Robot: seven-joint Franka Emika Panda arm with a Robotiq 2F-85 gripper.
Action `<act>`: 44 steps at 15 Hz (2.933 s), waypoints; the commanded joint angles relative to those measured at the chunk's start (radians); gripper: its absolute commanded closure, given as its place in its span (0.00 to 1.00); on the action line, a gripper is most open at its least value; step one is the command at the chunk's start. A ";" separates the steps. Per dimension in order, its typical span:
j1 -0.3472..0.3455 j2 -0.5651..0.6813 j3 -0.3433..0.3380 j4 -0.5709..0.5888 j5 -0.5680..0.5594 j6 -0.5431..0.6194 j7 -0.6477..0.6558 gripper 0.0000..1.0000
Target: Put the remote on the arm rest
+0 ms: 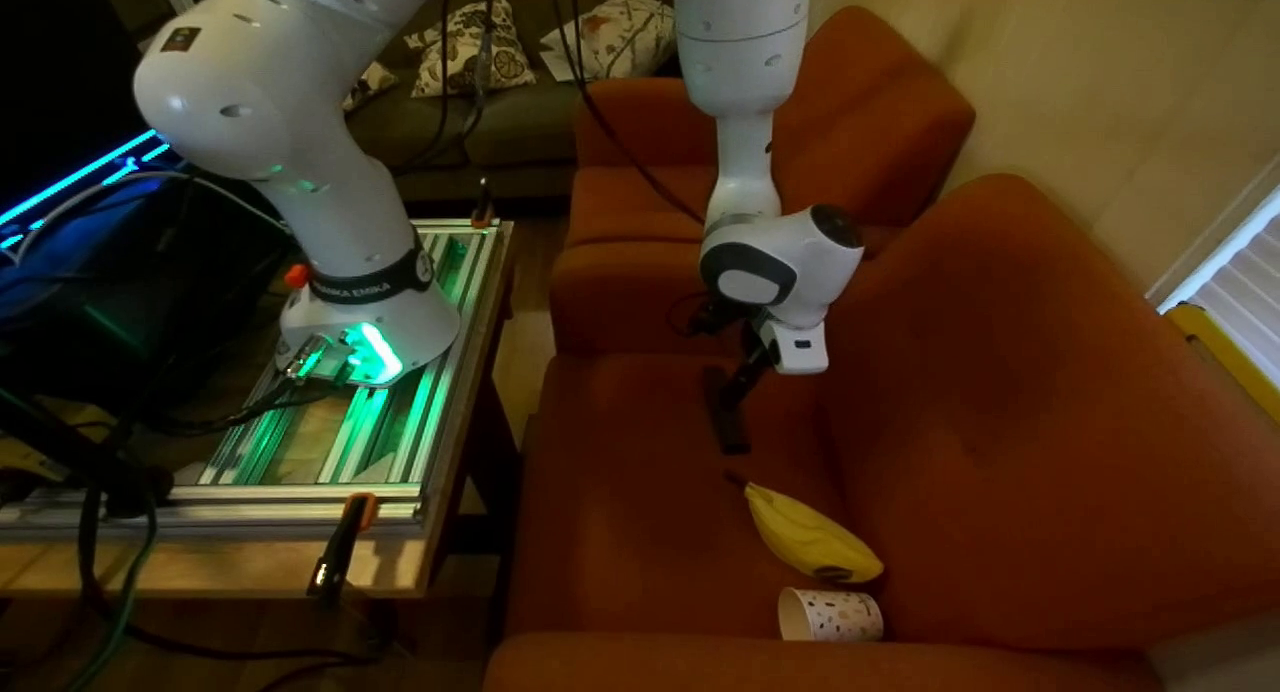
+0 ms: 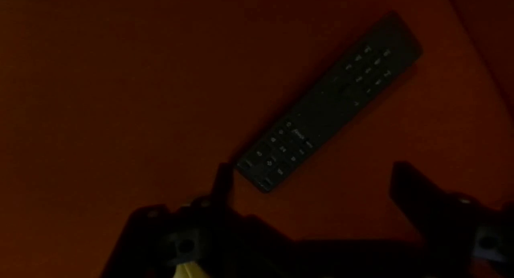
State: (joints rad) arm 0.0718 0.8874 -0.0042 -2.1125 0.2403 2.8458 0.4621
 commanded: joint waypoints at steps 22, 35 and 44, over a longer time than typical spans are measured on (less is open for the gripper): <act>-0.184 0.248 0.150 0.096 0.103 0.282 -0.058 0.00; -0.160 0.350 0.132 0.265 0.098 0.165 -0.063 0.08; -0.124 0.367 0.109 0.319 0.100 0.057 -0.048 0.03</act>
State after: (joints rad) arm -0.0790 1.2186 0.1205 -1.8522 0.3151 2.9590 0.4233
